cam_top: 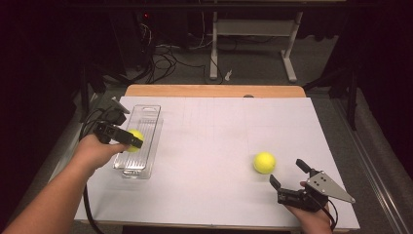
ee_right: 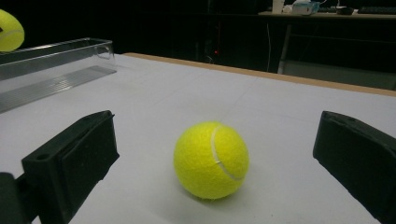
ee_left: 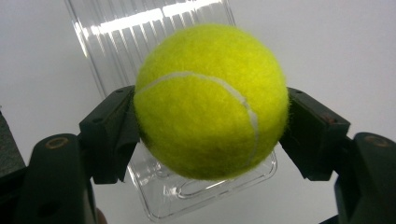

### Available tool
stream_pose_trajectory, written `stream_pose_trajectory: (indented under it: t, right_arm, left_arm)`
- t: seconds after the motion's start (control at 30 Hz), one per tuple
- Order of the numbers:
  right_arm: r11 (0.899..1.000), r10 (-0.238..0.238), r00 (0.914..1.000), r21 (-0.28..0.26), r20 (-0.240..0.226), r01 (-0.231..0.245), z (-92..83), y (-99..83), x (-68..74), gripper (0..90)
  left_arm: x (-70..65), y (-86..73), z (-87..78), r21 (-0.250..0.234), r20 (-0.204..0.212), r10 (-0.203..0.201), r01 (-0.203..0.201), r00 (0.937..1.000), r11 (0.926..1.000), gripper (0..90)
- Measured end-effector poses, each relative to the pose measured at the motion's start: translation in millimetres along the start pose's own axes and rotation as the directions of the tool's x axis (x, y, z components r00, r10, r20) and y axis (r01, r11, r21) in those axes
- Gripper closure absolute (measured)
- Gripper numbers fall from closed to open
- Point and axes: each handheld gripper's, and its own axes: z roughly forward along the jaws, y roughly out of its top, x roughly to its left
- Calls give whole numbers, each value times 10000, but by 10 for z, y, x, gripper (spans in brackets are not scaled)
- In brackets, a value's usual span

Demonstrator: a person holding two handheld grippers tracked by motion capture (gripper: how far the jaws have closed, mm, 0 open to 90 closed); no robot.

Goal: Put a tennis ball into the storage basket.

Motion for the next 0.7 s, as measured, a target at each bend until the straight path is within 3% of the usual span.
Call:
stream_pose_trajectory:
  t: [0.33,0.7]
  right_arm:
    - [10000,21,10000,9,-18,-21,-1,-3,-6,3]
    - [10000,64,10000,7,-13,-64,-7,-4,-14,3]
  left_arm:
    - [-14,142,48,178,-146,150,-148,9998,9997,269]
    - [53,279,53,86,-269,-170,172,9995,9998,268]
